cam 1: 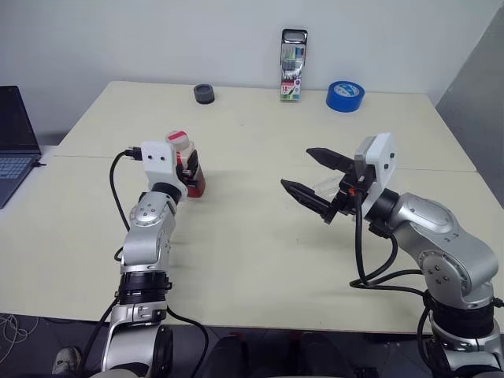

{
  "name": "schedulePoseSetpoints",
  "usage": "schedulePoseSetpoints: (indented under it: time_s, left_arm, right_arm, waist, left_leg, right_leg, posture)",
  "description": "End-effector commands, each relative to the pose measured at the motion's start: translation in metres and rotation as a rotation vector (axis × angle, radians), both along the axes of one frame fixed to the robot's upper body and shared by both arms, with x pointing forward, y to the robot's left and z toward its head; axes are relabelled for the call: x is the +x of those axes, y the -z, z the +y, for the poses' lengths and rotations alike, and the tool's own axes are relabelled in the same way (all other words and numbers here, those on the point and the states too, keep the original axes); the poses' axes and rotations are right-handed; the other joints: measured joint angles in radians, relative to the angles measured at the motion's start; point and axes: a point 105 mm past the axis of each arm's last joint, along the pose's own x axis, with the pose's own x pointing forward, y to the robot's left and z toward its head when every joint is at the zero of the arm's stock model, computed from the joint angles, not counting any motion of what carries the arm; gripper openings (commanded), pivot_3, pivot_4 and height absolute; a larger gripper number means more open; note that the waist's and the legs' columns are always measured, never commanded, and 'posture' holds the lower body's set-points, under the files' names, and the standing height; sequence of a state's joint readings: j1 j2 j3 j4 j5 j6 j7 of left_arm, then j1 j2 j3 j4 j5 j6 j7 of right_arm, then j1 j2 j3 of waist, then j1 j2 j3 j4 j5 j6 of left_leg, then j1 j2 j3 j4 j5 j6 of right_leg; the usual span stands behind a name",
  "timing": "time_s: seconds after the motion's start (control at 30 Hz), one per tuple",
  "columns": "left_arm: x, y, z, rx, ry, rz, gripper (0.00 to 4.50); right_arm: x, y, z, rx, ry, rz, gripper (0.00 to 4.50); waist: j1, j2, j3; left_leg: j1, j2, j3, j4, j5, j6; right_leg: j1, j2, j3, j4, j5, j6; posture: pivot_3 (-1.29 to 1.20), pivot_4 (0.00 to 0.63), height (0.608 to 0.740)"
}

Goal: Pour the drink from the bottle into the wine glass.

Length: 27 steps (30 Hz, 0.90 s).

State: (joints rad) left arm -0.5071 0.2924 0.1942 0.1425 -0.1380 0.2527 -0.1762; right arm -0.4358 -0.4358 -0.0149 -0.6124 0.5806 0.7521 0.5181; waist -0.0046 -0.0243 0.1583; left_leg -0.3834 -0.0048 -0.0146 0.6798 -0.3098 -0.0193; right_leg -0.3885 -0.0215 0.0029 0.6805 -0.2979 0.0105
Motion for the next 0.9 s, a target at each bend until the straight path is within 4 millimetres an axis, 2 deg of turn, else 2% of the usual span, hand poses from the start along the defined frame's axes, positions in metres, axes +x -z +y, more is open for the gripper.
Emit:
schedulePoseSetpoints:
  time_s: [0.03,0.17,0.23,0.3,0.4,0.5,0.67,0.8,0.9]
  left_arm:
    - [-0.002,-0.008,0.007,0.009,-0.025,-0.032,1.82]
    - [0.001,-0.01,0.004,0.009,-0.009,-0.017,1.82]
    - [0.001,-0.028,-0.018,0.106,0.1,-0.072,1.82]
    - [-0.004,-0.041,-0.048,0.176,0.255,-0.101,1.82]
    - [-0.022,-0.053,-0.097,0.19,0.562,-0.082,1.82]
    - [-0.039,-0.057,-0.12,0.192,0.753,-0.045,1.82]
    - [-0.068,-0.059,-0.142,0.163,1.025,0.031,1.82]
    - [-0.072,-0.061,-0.149,0.171,1.103,0.044,1.82]
    - [-0.077,-0.062,-0.152,0.177,1.16,0.045,1.82]
  right_arm:
    - [-0.004,-0.012,0.0,0.009,-0.004,-0.054,4.5]
    - [-0.002,-0.012,0.0,-0.007,0.009,-0.063,4.5]
    - [0.003,-0.013,-0.001,-0.043,0.037,-0.078,4.5]
    - [0.006,-0.017,0.001,-0.057,0.045,-0.088,4.5]
    - [0.006,-0.029,0.008,-0.025,0.028,-0.091,4.5]
    - [0.009,-0.039,0.017,0.0,0.021,-0.095,4.5]
    - [0.016,-0.053,0.026,0.055,0.031,-0.092,4.5]
    - [0.013,-0.057,0.032,0.086,-0.004,-0.076,4.5]
    - [0.009,-0.051,0.035,0.069,-0.024,-0.056,4.5]
  waist:
    - [0.0,0.0,0.0]
    - [0.0,0.0,0.0]
    - [0.0,0.0,0.0]
    - [0.001,0.0,0.0]
    - [0.003,0.0,0.0]
    - [0.001,0.0,0.0]
    - [-0.021,0.001,0.001]
    - [-0.024,0.002,0.001]
    - [-0.024,0.002,0.001]
  left_leg:
    - [0.0,0.0,0.0,0.0,0.0,0.0]
    - [0.0,0.0,0.0,0.0,0.0,0.0]
    - [0.0,0.0,0.0,0.0,0.0,0.0]
    - [0.0,0.0,0.0,0.0,0.0,0.0]
    - [-0.001,0.0,0.0,0.0,0.0,0.0]
    - [-0.003,0.0,-0.001,0.0,0.0,-0.001]
    - [-0.003,0.0,-0.001,0.0,0.0,0.0]
    - [-0.003,0.0,-0.001,0.0,0.0,0.0]
    - [-0.003,0.0,-0.001,0.0,0.0,0.0]
  right_leg:
    - [0.0,0.0,0.0,0.0,0.0,0.0]
    - [0.0,0.0,0.0,0.0,0.0,0.0]
    - [0.0,0.0,0.0,0.0,0.0,0.0]
    - [0.0,0.0,0.0,0.0,0.0,0.0]
    - [-0.001,0.0,0.0,0.0,0.0,0.0]
    - [-0.001,0.0,-0.001,-0.001,0.0,0.0]
    - [-0.002,0.0,-0.001,0.0,0.0,0.0]
    - [-0.002,0.0,-0.001,0.0,0.0,0.0]
    - [-0.002,0.0,-0.001,0.0,0.0,0.0]
  posture:
    - [0.0,0.15,0.74]
    - [0.0,0.15,0.74]
    - [0.0,0.15,0.74]
    - [0.0,0.15,0.74]
    - [0.0,0.15,0.74]
    - [0.0,0.15,0.74]
    - [0.0,0.15,0.74]
    - [0.0,0.15,0.74]
    - [0.0,0.15,0.74]
